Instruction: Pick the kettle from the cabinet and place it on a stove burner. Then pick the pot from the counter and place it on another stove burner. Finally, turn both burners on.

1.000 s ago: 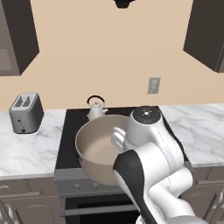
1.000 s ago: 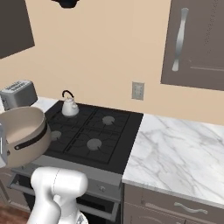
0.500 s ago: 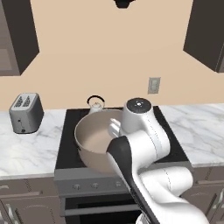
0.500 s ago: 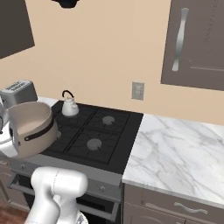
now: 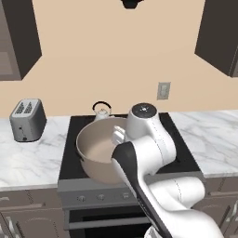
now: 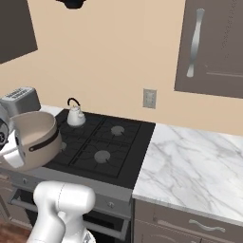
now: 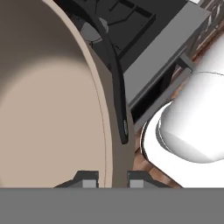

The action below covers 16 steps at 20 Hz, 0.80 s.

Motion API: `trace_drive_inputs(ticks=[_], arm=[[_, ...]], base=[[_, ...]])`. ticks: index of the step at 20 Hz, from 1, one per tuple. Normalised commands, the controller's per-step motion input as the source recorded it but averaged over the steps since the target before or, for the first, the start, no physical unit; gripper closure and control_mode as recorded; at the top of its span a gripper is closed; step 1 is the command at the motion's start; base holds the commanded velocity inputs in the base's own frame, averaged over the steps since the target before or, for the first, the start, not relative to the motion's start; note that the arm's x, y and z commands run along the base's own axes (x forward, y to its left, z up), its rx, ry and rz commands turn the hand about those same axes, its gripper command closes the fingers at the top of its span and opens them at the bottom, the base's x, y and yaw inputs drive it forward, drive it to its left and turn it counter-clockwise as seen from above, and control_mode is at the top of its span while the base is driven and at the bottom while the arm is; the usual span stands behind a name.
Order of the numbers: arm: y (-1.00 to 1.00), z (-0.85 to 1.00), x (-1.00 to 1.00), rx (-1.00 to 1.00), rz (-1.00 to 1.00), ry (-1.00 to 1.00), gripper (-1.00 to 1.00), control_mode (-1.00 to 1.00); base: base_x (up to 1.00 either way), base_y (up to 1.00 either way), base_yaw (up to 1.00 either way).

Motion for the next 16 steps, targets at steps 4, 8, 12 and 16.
trace_drive_inputs(ticks=[4, 8, 12, 16], arm=[[0.04, -0.05, 0.24, 0.03, 0.03, -0.02, 1.0, -1.0], [0.0, -0.01, 0.33, 0.07, 0.03, -0.01, 1.0, -1.0], [0.0, -0.02, 0.33, 0.05, 0.03, -0.02, 1.0, -1.0], [0.0, -0.04, 0.34, 0.05, 0.03, -0.01, 1.0, -1.0]], base=[[0.0, 0.0, 0.0], [0.0, 0.0, 0.0], [0.0, 0.0, 0.0], [0.0, 0.0, 0.0]])
